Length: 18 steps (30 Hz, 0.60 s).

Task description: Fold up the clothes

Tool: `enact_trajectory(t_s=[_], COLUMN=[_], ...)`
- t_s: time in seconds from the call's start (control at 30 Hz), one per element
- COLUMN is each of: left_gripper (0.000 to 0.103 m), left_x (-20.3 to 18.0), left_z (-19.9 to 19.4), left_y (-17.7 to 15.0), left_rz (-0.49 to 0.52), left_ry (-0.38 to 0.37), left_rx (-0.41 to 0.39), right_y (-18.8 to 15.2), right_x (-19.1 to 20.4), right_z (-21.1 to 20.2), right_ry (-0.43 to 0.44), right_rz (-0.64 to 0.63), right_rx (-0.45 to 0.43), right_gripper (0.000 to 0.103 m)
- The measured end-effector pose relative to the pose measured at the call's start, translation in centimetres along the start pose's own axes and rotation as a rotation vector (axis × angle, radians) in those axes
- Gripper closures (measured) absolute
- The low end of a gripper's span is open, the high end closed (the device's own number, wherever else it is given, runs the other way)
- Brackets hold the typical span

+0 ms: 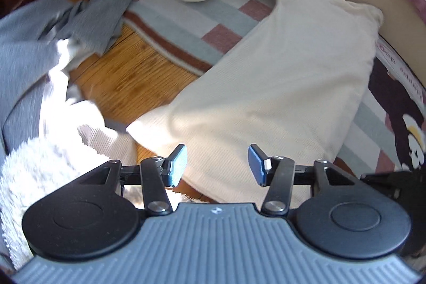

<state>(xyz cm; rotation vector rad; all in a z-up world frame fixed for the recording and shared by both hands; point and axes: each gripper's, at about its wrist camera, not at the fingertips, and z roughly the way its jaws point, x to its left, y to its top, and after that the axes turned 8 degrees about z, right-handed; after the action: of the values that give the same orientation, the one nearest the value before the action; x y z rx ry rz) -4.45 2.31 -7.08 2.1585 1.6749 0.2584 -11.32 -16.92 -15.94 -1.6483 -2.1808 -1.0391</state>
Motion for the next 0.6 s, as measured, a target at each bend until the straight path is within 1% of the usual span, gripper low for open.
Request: enact_trajectory(t_s=[0.07,0.17,0.23,0.3,0.37,0.43,0.5,0.53,0.6], left_gripper=[0.053,0.053,0.053,0.053,0.053,0.053,0.053,0.053,0.053], left_x=[0.0,-0.2,-0.4,-0.4,-0.2,0.0,0.2,0.3,0.5], left_z=[0.0,0.2,0.6,1.1,1.2,1.4,1.5,1.6,1.7], left_y=[-0.1,-0.1,-0.1,-0.1,-0.2,-0.2,-0.3,-0.3,-0.4], left_rz=[0.000,0.009,0.014,0.007,0.000,-0.007,-0.014,-0.018,-0.025], left_ry=[0.001,0.003,0.004,0.005,0.004,0.003,0.003,0.002,0.002], left_rx=[0.003,0.009,0.017,0.021,0.023,0.025,0.026,0.027,0.029], right_y=[-0.3,-0.7,-0.8,-0.5,-0.1,0.2,0.5,0.6,0.6], right_x=[1.9,3.2,3.1,2.9,2.6,2.3,2.0,1.9,1.6], right_z=[0.8,2.5,3.5,3.8,4.0,4.3,4.4,4.2,3.2], right_ry=[-0.013,-0.085,-0.141,-0.167,-0.192,-0.218,-0.243,-0.238,-0.187], right_rz=[-0.104,-0.194,-0.208,-0.202,-0.196,-0.190,-0.192,-0.197,-0.182], right_rx=[-0.001,-0.012,-0.020,-0.035,-0.050,-0.065,-0.080,-0.085,-0.084], right_gripper=[0.040,0.040,0.040,0.038,0.039,0.047,0.075,0.078,0.087])
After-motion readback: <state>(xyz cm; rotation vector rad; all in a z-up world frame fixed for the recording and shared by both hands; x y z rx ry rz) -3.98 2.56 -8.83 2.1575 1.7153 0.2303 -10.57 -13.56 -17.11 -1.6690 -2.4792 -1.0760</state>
